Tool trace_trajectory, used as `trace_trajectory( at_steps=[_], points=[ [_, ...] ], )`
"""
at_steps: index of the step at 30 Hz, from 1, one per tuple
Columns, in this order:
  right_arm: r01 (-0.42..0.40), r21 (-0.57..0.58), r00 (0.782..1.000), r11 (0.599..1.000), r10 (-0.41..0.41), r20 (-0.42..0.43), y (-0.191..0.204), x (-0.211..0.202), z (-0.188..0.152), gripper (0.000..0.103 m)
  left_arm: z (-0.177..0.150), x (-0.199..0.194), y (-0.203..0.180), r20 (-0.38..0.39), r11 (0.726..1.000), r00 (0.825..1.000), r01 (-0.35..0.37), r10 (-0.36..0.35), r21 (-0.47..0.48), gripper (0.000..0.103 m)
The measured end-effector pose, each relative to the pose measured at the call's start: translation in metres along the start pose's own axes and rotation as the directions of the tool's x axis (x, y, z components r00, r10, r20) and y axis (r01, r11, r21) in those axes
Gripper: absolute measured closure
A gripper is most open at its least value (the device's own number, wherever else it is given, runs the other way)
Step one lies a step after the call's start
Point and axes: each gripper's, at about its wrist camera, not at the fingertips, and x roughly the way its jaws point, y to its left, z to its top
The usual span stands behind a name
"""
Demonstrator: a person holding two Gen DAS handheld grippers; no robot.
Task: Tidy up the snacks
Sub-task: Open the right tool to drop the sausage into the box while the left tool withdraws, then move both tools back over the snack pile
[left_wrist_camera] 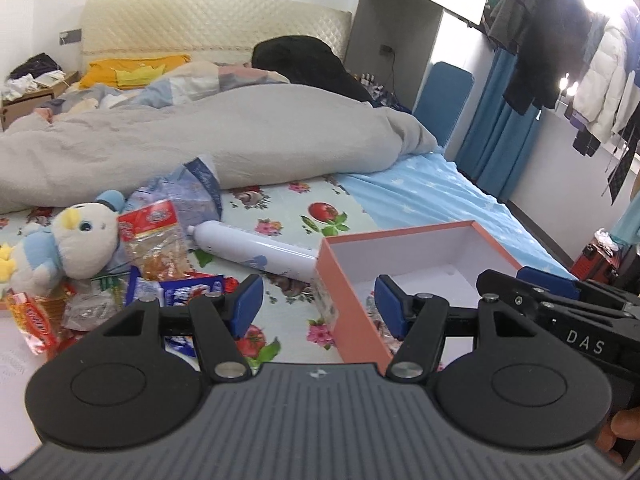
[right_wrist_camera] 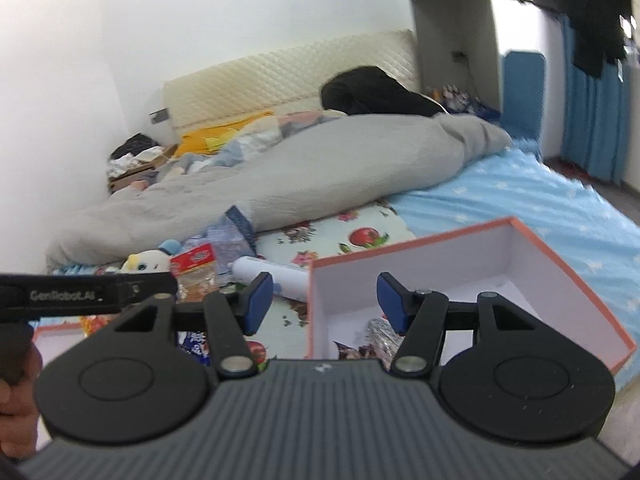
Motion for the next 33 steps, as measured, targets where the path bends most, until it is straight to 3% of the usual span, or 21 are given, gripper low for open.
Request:
trace_trajectory(
  at_steps=[3,6,22,33],
  points=[
    [-0.013,-0.024,1.0,1.0,0.013,0.0,0.012,0.0,-0.004,0.043,-0.006,-0.007,0.009,0.013,1.0,1.0,-0.014,0.014,-0.006,0.036],
    [0.025,-0.088,1.0,0.996,-0.023,0.013,0.028,0.0,-0.01,0.043,-0.012,-0.01,0.02,0.004,0.999,1.0,-0.029,0.029,-0.025,0.036],
    [-0.068,-0.057,0.994,0.996,0.062,-0.094,0.075,0.017,-0.046,0.043,-0.051,-0.028,0.069,-0.04,0.992,0.994,-0.108,0.106,-0.061,0.036],
    [-0.134,-0.104,0.981,0.986,0.117,-0.152,0.11,0.027,-0.069,0.043,-0.085,-0.045,0.118,-0.078,0.973,0.98,-0.191,0.182,-0.13,0.036]
  ],
)
